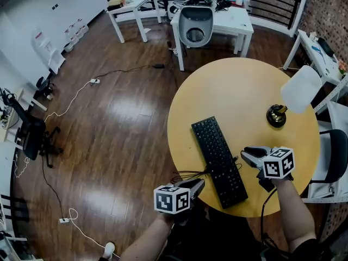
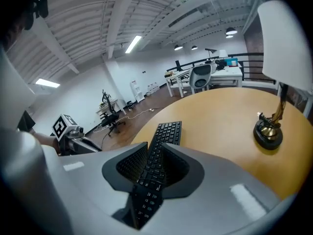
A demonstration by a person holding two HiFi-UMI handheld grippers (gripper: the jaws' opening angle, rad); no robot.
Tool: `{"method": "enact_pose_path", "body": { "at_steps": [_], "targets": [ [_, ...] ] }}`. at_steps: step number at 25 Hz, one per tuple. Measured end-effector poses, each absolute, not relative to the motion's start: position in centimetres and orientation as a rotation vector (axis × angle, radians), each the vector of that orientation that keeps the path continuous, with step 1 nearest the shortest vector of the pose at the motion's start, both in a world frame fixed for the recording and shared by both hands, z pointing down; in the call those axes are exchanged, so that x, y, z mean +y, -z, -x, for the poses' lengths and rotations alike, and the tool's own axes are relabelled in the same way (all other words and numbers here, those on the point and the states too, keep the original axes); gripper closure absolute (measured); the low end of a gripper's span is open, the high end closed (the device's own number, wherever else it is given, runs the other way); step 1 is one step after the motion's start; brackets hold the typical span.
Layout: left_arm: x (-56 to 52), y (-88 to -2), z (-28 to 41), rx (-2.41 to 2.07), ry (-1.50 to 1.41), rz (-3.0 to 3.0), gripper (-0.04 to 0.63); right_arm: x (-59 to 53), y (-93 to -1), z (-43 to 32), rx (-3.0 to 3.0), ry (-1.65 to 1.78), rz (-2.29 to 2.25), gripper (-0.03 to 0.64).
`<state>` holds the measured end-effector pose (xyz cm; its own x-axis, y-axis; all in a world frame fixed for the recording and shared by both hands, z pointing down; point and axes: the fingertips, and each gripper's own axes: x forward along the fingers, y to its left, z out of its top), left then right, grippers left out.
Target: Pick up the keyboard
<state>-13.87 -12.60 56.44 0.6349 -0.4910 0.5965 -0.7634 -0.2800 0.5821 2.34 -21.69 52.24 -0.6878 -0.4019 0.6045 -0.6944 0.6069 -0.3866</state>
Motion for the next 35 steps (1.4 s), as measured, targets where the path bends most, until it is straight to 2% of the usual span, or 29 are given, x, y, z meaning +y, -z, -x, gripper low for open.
{"method": "enact_pose_path", "body": {
  "at_steps": [2, 7, 14, 25, 28, 35],
  "targets": [
    [-12.7, -57.5, 13.2, -1.004, -0.413, -1.921, 0.377, -22.7, -53.7, -2.7, -2.363, -0.91, -0.832, 0.525],
    [-13.3, -59.6, 12.6, -1.051, -0.423, -1.817, 0.319, -24.5, -56.8, -3.3, -2.308, -0.941, -0.758, 0.5],
    [-13.8, -59.8, 13.7, -1.135, -0.426, -1.78, 0.313, -26.0, -56.7, -2.9, -2.306, -0.906, -0.713, 0.478],
    [-14.7, -62.5, 12.7, -1.125, -0.452, -1.687, 0.258, -28.4, -59.2, -1.6, -2.193, -0.903, -0.625, 0.406],
    [-14.5, -64.2, 12.0, -1.093, -0.463, -1.648, 0.225, -28.4, -61.2, -1.0, -2.15, -0.949, -0.591, 0.389],
    [-13.7, -68.7, 9.8, -0.989, -0.539, -1.591, 0.216, -28.4, -66.7, -0.5, -2.053, -1.146, -0.54, 0.367]
  ]
}}
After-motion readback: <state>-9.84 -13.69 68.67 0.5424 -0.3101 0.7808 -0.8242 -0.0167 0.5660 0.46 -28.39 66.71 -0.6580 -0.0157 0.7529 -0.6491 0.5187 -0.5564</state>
